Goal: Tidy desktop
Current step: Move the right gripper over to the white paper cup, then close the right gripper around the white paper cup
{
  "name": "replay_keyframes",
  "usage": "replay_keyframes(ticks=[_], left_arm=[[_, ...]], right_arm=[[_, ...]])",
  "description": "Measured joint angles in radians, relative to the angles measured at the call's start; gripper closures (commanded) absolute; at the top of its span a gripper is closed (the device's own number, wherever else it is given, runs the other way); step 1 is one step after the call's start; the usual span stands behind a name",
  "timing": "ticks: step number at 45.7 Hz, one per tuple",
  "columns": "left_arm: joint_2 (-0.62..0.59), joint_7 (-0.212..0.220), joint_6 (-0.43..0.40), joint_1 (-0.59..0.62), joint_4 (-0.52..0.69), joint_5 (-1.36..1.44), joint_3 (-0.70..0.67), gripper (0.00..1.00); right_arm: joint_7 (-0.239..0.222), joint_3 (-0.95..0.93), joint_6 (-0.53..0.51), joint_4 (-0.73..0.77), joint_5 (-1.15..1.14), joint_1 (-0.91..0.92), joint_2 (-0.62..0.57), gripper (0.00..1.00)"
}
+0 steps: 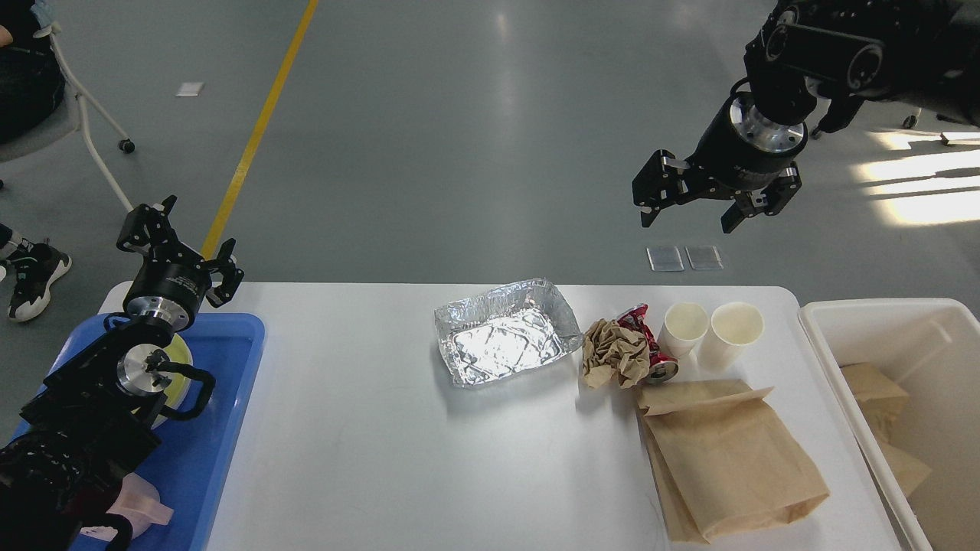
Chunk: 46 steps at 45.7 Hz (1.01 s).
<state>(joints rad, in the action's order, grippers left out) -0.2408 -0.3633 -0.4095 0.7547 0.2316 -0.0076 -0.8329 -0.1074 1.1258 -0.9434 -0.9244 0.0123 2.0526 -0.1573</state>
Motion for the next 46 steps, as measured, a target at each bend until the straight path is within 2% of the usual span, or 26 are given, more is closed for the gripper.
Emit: replay_keyframes(ticks=[6, 11, 16, 27, 32, 42, 46], left_arm=[[0.000, 0.000, 0.000, 0.000, 0.000, 0.000, 0.000, 0.01], [0.000, 0.000, 0.000, 0.000, 0.000, 0.000, 0.000, 0.01], [0.000, 0.000, 0.000, 0.000, 0.000, 0.000, 0.000, 0.01], [0.000, 0.001, 0.000, 0.000, 0.000, 0.000, 0.000, 0.01], [0.000, 0.001, 0.000, 0.000, 0.000, 0.000, 0.000, 0.01], [0.000, 0.001, 0.000, 0.000, 0.000, 0.000, 0.000, 0.01], [0.000, 0.000, 0.000, 0.000, 0.000, 0.000, 0.000, 0.01]], right_arm=[[0.000, 0.006, -0.001, -0.118, 0.000, 0.114, -0.004, 0.00], [0.000, 0.023, 0.025, -0.127, -0.005, 0.114, -0.001, 0.00], [0.000, 0.053, 0.093, -0.084, -0.013, -0.009, 0.001, 0.00], [0.000, 0.101, 0.245, 0.119, -0.008, -0.388, -0.003, 0.00], [0.000, 0.096, 0.320, 0.161, -0.003, -0.484, -0.018, 0.00], [-0.002, 0.087, 0.599, 0.178, 0.001, -0.609, -0.087, 0.00], [-0.002, 0.086, 0.667, 0.178, 0.001, -0.643, -0.105, 0.00]])
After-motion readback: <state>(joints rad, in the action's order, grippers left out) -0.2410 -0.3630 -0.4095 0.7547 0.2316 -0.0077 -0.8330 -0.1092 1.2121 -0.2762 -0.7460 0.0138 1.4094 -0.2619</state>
